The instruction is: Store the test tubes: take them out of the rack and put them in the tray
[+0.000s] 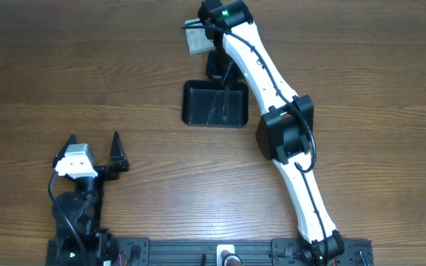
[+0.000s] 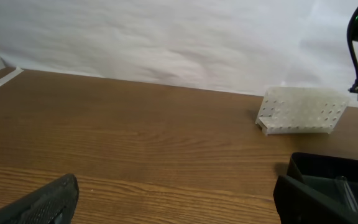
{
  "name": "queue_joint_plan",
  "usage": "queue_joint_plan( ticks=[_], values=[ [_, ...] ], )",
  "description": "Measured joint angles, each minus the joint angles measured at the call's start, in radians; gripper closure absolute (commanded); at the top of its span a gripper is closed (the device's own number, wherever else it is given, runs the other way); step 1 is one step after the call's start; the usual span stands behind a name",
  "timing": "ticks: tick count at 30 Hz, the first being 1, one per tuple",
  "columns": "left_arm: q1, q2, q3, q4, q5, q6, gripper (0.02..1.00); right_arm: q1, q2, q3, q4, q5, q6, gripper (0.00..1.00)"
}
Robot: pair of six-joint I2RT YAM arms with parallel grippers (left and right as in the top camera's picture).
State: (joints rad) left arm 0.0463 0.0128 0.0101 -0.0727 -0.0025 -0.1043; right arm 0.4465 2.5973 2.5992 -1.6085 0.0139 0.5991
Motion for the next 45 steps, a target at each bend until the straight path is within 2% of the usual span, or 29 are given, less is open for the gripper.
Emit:
queue_joint_plan(
  ticks=[11,22,30,38,42,45],
  values=[
    [0.0,0.0,0.0,0.0,0.0,0.0,0.02,0.001,0.037,-0.002,0.007,0.015,-0.001,0.917],
    [0.0,0.0,0.0,0.0,0.0,0.0,0.02,0.009,0.039,-0.103,0.053,0.039,-0.001,0.899],
    [0.0,0.0,0.0,0.0,0.0,0.0,0.023,0.023,0.039,-0.128,0.071,0.048,0.001,0.706],
    [0.0,0.0,0.0,0.0,0.0,0.0,0.023,0.026,0.039,-0.129,0.073,0.049,-0.001,0.706],
    [0.0,0.0,0.0,0.0,0.0,0.0,0.02,0.025,0.039,-0.129,0.071,0.049,-0.001,0.684],
    [0.0,0.0,0.0,0.0,0.0,0.0,0.02,0.023,0.031,-0.13,0.058,0.048,-0.004,0.627]
  ],
)
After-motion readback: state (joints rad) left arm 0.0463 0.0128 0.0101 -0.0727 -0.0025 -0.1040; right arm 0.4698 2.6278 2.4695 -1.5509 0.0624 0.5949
